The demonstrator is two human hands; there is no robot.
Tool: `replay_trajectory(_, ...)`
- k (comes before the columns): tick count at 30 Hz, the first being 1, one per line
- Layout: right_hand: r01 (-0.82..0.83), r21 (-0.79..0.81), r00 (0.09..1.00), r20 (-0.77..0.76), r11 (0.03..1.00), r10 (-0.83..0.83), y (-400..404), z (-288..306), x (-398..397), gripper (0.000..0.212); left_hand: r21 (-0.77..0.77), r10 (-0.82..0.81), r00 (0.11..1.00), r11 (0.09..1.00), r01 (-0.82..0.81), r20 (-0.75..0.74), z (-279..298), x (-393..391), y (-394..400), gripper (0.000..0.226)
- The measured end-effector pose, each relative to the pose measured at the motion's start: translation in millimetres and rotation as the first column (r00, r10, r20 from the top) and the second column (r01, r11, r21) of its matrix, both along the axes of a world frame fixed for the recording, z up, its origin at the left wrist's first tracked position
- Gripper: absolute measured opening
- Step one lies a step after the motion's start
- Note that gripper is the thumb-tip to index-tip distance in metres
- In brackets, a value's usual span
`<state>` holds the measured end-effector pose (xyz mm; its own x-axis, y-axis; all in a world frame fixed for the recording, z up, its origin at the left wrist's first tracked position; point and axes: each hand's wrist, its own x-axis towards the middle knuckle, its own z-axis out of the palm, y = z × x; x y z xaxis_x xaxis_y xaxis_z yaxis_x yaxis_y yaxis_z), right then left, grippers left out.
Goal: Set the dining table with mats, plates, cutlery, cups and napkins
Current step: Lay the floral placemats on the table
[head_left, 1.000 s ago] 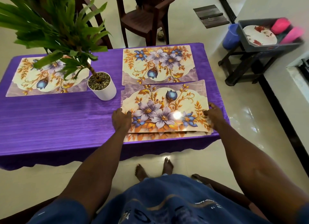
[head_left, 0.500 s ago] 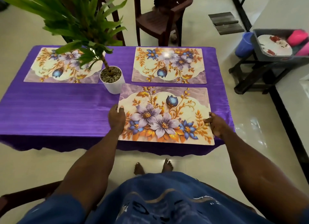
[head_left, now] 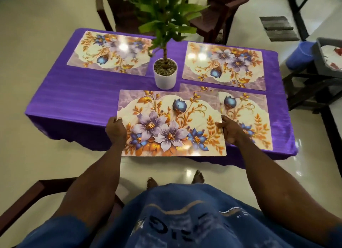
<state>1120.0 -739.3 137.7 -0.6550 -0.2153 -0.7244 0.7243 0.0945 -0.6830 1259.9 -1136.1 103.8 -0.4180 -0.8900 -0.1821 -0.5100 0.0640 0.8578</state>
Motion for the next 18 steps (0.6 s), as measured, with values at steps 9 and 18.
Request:
replay_trajectory(9,-0.068,0.327,0.949,-0.271,0.943,0.162,-168.9,-11.2,43.3,0.032,-0.135,0.008,0.986,0.991,0.015,0.165,3.7,70.0,-137.7,0.027)
replay_trajectory(18,0.002,0.264,0.952,-0.296,0.965,0.079,-282.5,2.4,52.2,0.025,-0.235,0.146,0.965,0.967,-0.094,0.216,14.0,47.8,-226.4,0.032)
